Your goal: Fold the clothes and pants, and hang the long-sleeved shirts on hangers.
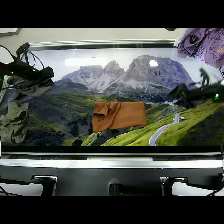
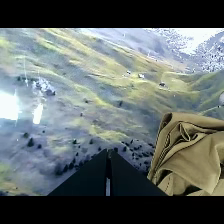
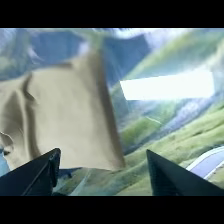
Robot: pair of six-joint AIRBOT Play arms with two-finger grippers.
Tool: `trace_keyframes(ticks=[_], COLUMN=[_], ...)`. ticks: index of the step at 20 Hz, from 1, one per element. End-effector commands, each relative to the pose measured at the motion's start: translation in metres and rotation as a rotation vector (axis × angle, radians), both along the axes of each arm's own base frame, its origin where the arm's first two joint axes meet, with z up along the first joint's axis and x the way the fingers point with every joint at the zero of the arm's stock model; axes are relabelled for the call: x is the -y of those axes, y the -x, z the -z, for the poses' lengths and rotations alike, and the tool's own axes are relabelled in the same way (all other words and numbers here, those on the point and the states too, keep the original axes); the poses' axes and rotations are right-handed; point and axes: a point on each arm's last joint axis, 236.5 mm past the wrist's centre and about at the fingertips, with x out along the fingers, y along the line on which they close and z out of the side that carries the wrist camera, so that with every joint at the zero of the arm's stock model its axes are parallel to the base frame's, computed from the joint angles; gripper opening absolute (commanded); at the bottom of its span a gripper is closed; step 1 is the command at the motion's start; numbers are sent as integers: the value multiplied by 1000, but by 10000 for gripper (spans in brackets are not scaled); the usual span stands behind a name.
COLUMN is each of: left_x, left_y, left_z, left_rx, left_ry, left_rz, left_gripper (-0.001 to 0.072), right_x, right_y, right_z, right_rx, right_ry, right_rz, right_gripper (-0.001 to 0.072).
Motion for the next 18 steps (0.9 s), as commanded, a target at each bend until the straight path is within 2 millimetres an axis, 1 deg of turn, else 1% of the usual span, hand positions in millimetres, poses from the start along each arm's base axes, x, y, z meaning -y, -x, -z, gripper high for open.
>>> trace_keyframes(ticks=[1, 3, 7, 9, 12, 13, 14, 15, 16, 17, 18], left_x=[0, 0, 0, 0, 0, 0, 0, 0, 0, 0, 0], left_y=[0, 0, 0, 0, 0, 0, 0, 0, 0, 0, 0], left_z=[0, 0, 0, 0, 0, 0, 0, 0, 0, 0, 0], left_rx=[0, 0, 0, 0, 0, -1, -1, -1, -1, -1, -1], left_ry=[0, 0, 0, 0, 0, 0, 0, 0, 0, 0, 0], left_rz=[-1, -1, -1, -1, -1, -1, -1, -1, -1, -1, 0], left_gripper=[17, 17, 17, 17, 17, 18, 17, 17, 18, 18, 17], right_x=[-21, -46, -86, -104, -126, -130, -132, -135, -137, -141, -141], right_y=[23, 27, 15, 11, 9, 9, 8, 9, 9, 8, 4], right_z=[61, 84, 113, 122, 127, 127, 128, 127, 126, 120, 111], right_rx=[-36, -61, -68, -73, -69, -65, -63, -62, -64, -62, -45], right_ry=[-103, -130, -122, -138, -154, -149, -145, -146, -155, -180, -192], right_rz=[-14, -44, -82, -84, -100, -105, -108, -113, -115, -112, -113], right_gripper=[616, 615, 614, 606, 515, 509, 422, 368, 231, 65, 27])
